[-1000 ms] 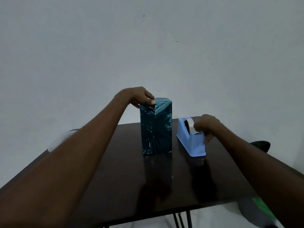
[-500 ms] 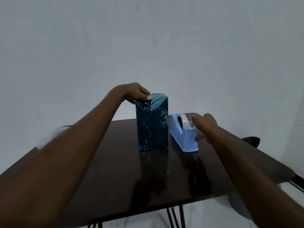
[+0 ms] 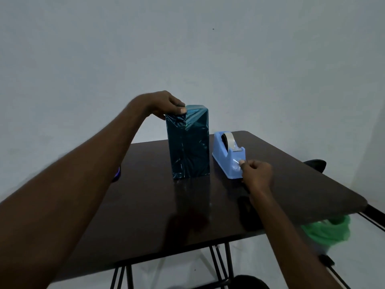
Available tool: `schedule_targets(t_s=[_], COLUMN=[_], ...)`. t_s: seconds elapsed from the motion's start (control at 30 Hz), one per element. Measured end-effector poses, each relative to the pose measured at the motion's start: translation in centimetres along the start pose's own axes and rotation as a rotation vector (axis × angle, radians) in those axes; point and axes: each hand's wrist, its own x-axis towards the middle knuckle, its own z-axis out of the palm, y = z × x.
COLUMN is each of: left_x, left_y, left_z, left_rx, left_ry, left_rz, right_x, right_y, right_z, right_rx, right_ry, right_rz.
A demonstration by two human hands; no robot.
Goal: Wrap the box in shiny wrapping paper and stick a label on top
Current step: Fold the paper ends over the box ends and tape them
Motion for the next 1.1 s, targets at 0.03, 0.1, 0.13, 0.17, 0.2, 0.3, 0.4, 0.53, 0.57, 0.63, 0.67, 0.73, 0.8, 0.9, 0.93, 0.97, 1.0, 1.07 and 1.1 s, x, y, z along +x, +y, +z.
schedule_targets(t_s=[0.03,0.1,0.13,0.17,0.2,0.3,0.4,0.53,0.57,0.63,0.67,0.73,0.8,0.9,0.93,0.97,1.0,1.07,1.1], left_x=[-0.1,-0.2,-0.2,-0.2,-0.2,0.0,0.2,0.4,0.4,0.4,0.4,0.4,0.4,0.3,0.2,0.2,0.1,0.0,0.1], left_y=[0.0,-0.1,-0.1,-0.1,-0.2,-0.2,-0.3,-0.4,-0.5,-0.6,-0.6,-0.6,-0.5,-0.5,-0.6,-0.5,-0.6,-0.7,-0.7], left_z=[0.0,-0.1,0.0,-0.1,0.0,-0.1,0.0,0.1,0.0,-0.1,-0.2,-0.2,-0.2,-0.2,-0.2,-0.3,-0.2,-0.2,-0.1], left_rx=[0.003,-0.001,-0.002,-0.001,-0.003,0.011,0.026,0.060,0.059,0.058,0.066,0.080,0.087,0.089,0.082,0.079,0.073,0.069,0.070], left_ry=[-0.002,-0.006,-0.009,-0.010,-0.015,-0.014,-0.019,-0.020,-0.023,-0.032,-0.036,-0.040,-0.047,-0.044,-0.042,-0.037,-0.035,-0.033,-0.034], left_rz=[0.001,0.004,0.008,0.009,0.009,0.018,0.030,0.056,0.057,0.060,0.062,0.060,0.060,0.055,0.053,0.056,0.058,0.068,0.071], right_x=[0.0,0.0,-0.1,-0.2,-0.4,-0.2,0.7,2.9,3.5,4.9,5.4,6.3,6.5,6.7,6.6,6.6,6.4,6.0,5.8], right_y=[-0.3,-1.1,-1.6,-2.2,-2.9,-5.7,-8.8,-14.6,-16.1,-18.6,-19.5,-20.8,-21.6,-22.3,-22.4,-22.6,-22.5,-22.7,-22.8], right_z=[-0.2,-0.5,-0.7,-0.8,-1.1,-1.2,-0.5,1.6,2.3,3.8,4.6,6.1,7.3,8.6,9.0,9.2,9.4,9.7,9.8], right_rx=[0.034,0.121,0.180,0.238,0.273,0.301,0.320,0.343,0.328,0.223,0.145,-0.016,-0.160,-0.319,-0.357,-0.389,-0.432,-0.550,-0.622], right_ry=[-0.003,-0.053,-0.103,-0.159,-0.208,-0.339,-0.393,-0.480,-0.495,-0.506,-0.517,-0.570,-0.651,-0.755,-0.780,-0.794,-0.801,-0.787,-0.764], right_rz=[-0.011,-0.025,-0.028,-0.031,-0.034,-0.078,-0.144,-0.191,-0.188,-0.192,-0.190,-0.162,-0.116,-0.066,-0.060,-0.065,-0.075,-0.135,-0.177])
